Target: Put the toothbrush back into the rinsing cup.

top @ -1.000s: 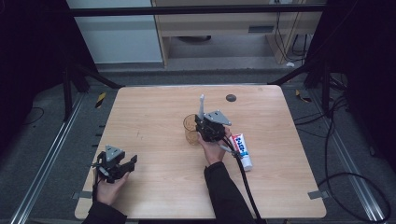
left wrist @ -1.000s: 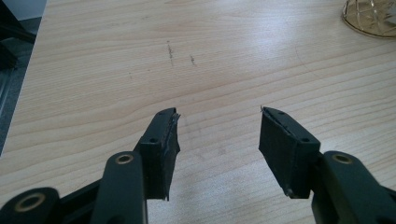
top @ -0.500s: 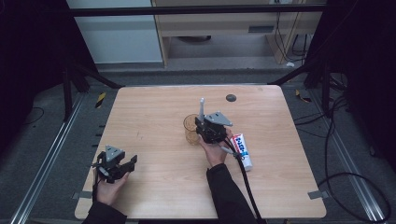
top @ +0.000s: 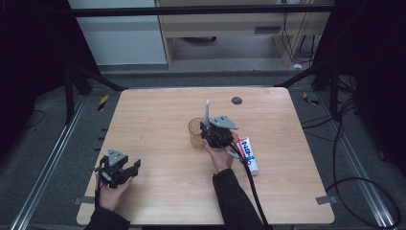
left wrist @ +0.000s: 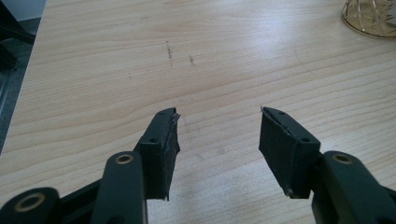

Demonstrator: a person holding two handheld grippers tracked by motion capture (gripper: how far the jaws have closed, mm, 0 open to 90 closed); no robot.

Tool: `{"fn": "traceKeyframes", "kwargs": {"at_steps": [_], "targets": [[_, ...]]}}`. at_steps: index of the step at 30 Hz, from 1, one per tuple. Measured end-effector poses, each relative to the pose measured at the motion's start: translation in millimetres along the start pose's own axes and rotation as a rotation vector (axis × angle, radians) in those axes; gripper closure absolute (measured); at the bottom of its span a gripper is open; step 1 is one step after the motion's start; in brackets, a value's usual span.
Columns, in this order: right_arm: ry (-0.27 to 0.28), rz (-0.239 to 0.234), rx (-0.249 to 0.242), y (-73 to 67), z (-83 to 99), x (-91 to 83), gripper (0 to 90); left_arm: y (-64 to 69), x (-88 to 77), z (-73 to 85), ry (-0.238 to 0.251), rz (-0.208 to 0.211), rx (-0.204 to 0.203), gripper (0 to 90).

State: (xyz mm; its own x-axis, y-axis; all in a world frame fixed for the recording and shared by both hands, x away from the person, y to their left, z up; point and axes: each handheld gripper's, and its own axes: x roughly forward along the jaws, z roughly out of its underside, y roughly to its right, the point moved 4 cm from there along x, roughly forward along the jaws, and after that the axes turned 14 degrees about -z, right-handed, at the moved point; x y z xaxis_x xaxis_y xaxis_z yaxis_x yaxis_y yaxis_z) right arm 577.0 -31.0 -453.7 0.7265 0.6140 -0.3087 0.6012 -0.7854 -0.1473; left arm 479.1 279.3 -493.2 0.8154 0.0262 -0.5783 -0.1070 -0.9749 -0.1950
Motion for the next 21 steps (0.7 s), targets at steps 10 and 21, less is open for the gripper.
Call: {"fn": "traceKeyframes", "kwargs": {"at_steps": [10,21], "targets": [[0.005,0.001,0.001,0.9,-1.0,-0.4,58.9,0.0,0.0,0.0,0.000,0.000,0.001,46.2],[0.009,0.007,-0.001,1.0,-1.9,-1.6,56.1,-0.1,-0.1,0.0,0.001,0.000,0.000,46.2]]}}
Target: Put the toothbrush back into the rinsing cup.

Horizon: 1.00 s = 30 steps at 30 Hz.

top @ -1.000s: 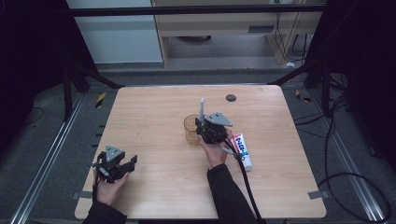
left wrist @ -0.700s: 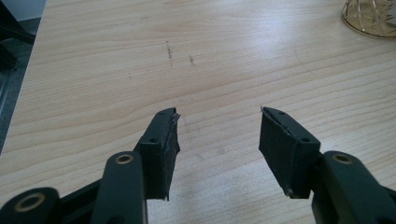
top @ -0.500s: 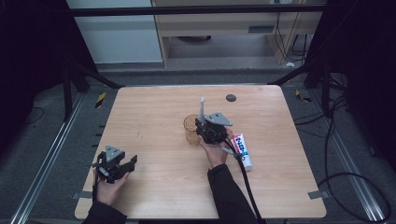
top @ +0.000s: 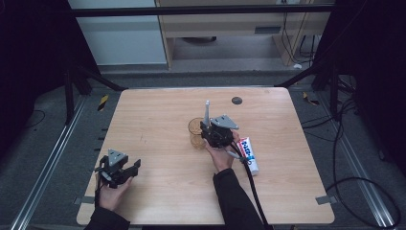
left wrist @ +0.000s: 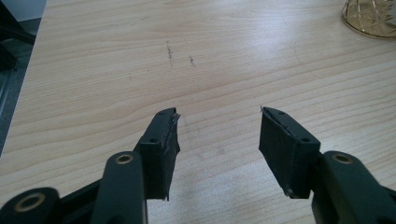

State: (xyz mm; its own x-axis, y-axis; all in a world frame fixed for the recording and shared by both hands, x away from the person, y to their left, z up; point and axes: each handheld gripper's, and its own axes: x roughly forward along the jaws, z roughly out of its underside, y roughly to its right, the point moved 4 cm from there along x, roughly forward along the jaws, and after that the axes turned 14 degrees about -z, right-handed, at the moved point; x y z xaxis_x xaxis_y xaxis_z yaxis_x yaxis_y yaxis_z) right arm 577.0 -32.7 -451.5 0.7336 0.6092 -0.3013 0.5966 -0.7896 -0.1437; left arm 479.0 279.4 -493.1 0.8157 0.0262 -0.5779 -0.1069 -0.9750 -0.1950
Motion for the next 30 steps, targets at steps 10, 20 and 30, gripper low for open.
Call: {"fn": "traceKeyframes", "kwargs": {"at_steps": [10,20,30], "targets": [[0.008,0.012,-0.001,0.5,-3.9,-4.6,48.2,0.0,-0.1,0.0,0.000,0.000,0.000,46.2],[0.008,0.016,-0.017,-0.4,-9.7,-12.3,43.1,0.2,-0.3,-0.1,0.002,-0.001,0.000,46.2],[0.006,0.006,-0.029,-1.5,-15.2,-21.4,40.4,0.6,-0.4,-0.1,0.001,-0.001,0.003,46.2]]}}
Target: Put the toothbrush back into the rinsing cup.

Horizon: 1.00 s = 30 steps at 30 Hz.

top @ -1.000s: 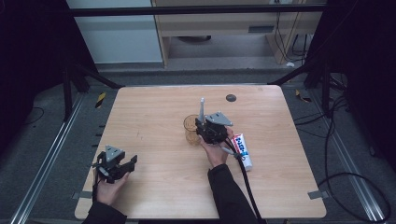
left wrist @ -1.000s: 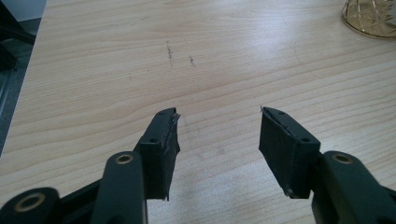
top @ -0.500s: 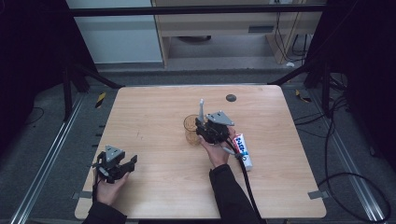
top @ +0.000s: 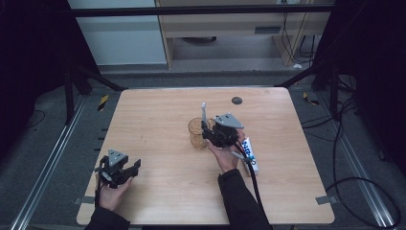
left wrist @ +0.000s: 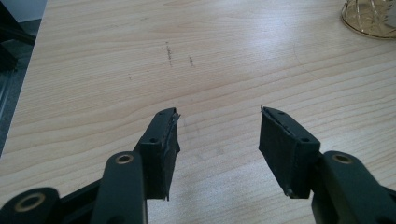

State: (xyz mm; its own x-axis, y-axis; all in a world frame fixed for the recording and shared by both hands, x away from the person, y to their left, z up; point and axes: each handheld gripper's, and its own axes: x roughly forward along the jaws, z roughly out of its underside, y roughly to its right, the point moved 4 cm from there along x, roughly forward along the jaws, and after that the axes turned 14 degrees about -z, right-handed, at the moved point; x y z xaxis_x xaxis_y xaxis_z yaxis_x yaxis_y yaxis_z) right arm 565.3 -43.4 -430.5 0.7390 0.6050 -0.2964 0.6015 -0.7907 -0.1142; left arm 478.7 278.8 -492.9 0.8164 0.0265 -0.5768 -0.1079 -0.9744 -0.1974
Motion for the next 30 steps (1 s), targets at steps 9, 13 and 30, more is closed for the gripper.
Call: {"fn": "traceKeyframes", "kwargs": {"at_steps": [9,13,30], "targets": [[-0.020,-0.017,-0.014,-6.0,2.1,-5.7,37.0,0.1,-0.1,0.0,0.000,0.000,0.001,46.2],[-0.031,-0.021,-0.025,-8.4,3.8,-9.8,36.8,0.2,-0.2,0.1,0.000,0.000,0.001,46.2],[-0.088,0.033,-0.039,24.4,4.7,-72.7,41.6,0.2,0.5,0.8,-0.005,-0.001,0.002,49.3]]}}
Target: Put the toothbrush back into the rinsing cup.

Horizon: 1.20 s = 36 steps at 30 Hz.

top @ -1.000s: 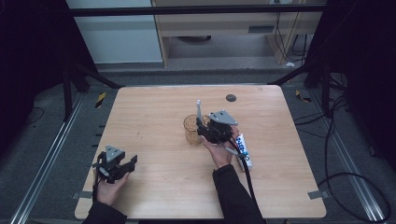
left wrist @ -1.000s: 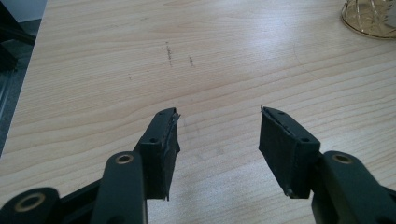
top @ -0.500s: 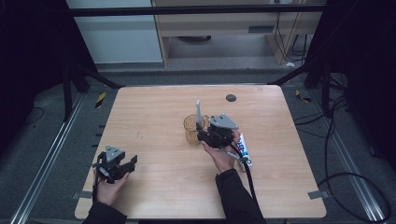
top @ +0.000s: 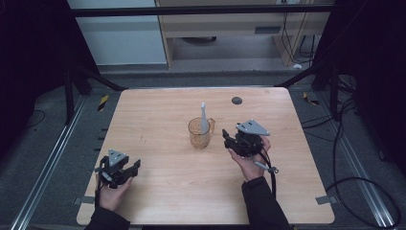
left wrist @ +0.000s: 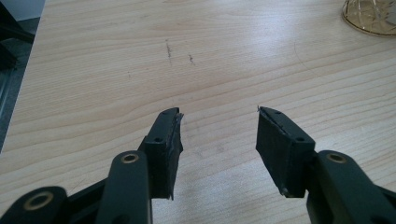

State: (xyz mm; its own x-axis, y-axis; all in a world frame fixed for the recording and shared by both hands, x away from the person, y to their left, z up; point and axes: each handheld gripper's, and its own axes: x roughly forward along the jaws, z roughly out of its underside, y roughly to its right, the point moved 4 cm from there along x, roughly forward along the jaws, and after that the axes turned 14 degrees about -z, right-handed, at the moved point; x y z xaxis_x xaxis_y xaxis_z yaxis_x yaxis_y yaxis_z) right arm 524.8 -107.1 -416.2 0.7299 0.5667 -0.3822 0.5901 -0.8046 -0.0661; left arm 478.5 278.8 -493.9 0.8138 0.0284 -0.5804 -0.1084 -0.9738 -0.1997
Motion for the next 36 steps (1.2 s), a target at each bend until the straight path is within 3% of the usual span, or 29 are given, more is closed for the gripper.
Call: {"fn": "traceKeyframes", "kwargs": {"at_steps": [7,19,30,36], "targets": [[-0.041,0.023,0.011,18.3,13.5,-18.7,43.7,0.1,0.2,0.4,-0.004,0.001,0.003,51.3],[-0.122,-0.005,0.058,44.5,45.4,-39.5,47.3,0.7,0.3,0.6,-0.009,0.005,0.005,53.0],[-0.194,-0.019,0.054,60.2,73.6,-48.0,50.3,0.4,0.2,0.8,-0.011,0.004,0.007,53.9],[-0.233,-0.009,0.078,69.2,88.6,-51.5,55.2,0.8,0.3,0.8,-0.013,0.011,0.012,54.4]]}}
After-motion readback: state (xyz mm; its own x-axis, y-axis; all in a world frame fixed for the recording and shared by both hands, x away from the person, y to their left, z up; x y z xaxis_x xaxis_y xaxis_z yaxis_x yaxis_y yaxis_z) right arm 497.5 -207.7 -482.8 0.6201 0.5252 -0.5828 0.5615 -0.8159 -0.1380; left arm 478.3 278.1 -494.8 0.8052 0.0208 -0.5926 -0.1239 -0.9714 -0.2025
